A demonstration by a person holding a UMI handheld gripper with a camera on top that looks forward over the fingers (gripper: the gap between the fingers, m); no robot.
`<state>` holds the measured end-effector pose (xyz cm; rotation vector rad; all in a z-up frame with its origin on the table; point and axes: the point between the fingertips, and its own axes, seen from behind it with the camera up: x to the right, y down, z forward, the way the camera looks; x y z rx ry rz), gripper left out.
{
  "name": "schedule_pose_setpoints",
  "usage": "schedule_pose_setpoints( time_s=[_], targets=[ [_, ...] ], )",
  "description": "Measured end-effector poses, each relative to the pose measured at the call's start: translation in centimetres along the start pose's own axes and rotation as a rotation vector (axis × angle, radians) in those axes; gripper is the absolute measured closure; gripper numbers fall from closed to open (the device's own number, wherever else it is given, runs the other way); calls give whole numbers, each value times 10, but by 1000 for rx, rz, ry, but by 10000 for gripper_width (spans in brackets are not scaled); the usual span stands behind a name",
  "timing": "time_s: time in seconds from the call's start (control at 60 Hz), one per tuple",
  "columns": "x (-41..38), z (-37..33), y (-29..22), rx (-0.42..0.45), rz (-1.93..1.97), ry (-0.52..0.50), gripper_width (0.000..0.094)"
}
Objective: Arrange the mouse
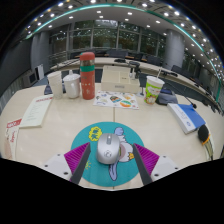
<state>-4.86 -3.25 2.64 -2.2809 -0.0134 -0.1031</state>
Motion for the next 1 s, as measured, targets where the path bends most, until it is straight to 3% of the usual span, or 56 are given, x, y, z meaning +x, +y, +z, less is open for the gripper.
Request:
schedule_pose_setpoints(
  time_s=[0.2, 0.55, 1.0],
  targets=[
    [1, -103, -11, 43, 28, 6, 81],
    [-9, -265, 24, 143, 25, 28, 80],
    [-13, -331, 47, 184, 48, 23, 83]
  ],
)
